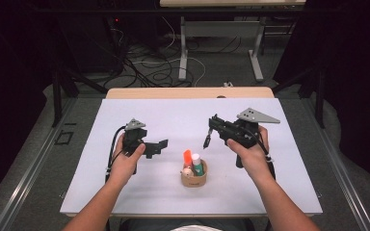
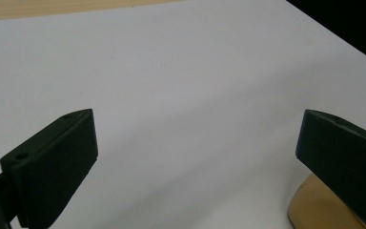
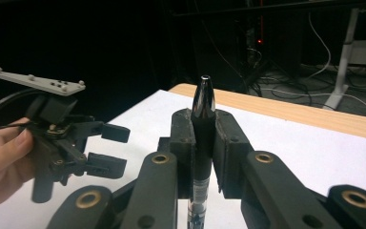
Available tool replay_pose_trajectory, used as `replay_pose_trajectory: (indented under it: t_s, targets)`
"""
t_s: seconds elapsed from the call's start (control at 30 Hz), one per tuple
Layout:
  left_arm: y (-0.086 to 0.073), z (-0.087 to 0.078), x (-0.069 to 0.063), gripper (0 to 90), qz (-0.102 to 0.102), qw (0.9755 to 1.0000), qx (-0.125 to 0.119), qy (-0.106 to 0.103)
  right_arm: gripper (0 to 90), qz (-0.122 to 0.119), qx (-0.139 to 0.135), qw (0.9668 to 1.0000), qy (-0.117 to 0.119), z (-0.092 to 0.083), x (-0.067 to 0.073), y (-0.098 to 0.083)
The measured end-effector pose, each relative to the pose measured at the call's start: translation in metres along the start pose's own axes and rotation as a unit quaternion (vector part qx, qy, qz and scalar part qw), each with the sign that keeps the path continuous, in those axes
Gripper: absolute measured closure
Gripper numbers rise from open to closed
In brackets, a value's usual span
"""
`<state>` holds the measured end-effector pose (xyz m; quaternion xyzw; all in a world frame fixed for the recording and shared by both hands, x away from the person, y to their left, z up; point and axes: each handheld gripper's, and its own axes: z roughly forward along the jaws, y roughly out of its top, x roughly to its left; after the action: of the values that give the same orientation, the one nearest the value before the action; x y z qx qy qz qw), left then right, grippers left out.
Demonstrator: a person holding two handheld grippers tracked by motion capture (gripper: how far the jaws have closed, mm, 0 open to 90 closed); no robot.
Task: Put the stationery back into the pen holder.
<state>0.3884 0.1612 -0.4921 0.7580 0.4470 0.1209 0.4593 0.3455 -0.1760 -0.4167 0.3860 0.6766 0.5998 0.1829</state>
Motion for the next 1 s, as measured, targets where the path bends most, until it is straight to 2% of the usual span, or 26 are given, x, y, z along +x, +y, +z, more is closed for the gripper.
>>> replay_pose_trajectory:
  t_s: [0.17,0.33,0.37,0.5,0.7,0.73,0.87,1.0]
  targets:
    - [-0.005,-0.007,0.003,0.3,0.002,1.0000,0.000,-0.002,80.3,-0.007,0.005,0.9998,0.016,-0.008,0.007,0.001]
    - [-0.007,-0.016,0.004,0.3,0.014,0.9998,0.002,0.013,80.3,-0.014,0.015,0.9993,0.032,-0.016,0.019,-0.002]
    - [-0.008,-0.017,0.004,0.3,0.016,0.9997,-0.004,0.016,80.3,-0.016,0.008,0.9992,0.037,-0.016,0.020,-0.004]
    - [-0.011,-0.019,0.004,0.4,0.016,0.9996,-0.005,0.021,80.3,-0.016,0.016,0.9987,0.046,-0.018,0.028,-0.013]
    - [-0.016,-0.018,0.006,0.4,0.022,0.9995,0.006,0.024,80.3,-0.020,0.032,0.9981,0.049,-0.016,0.033,-0.026]
    - [-0.017,-0.018,0.006,0.4,0.021,0.9995,0.004,0.025,80.3,-0.019,0.029,0.9981,0.052,-0.014,0.033,-0.029]
    - [-0.017,-0.018,0.008,0.5,0.014,0.9996,0.004,0.023,80.3,-0.026,0.054,0.9968,0.053,-0.007,0.036,-0.044]
    - [-0.017,-0.017,0.010,0.6,0.013,0.9996,0.006,0.022,80.3,-0.027,0.062,0.9964,0.052,-0.002,0.035,-0.055]
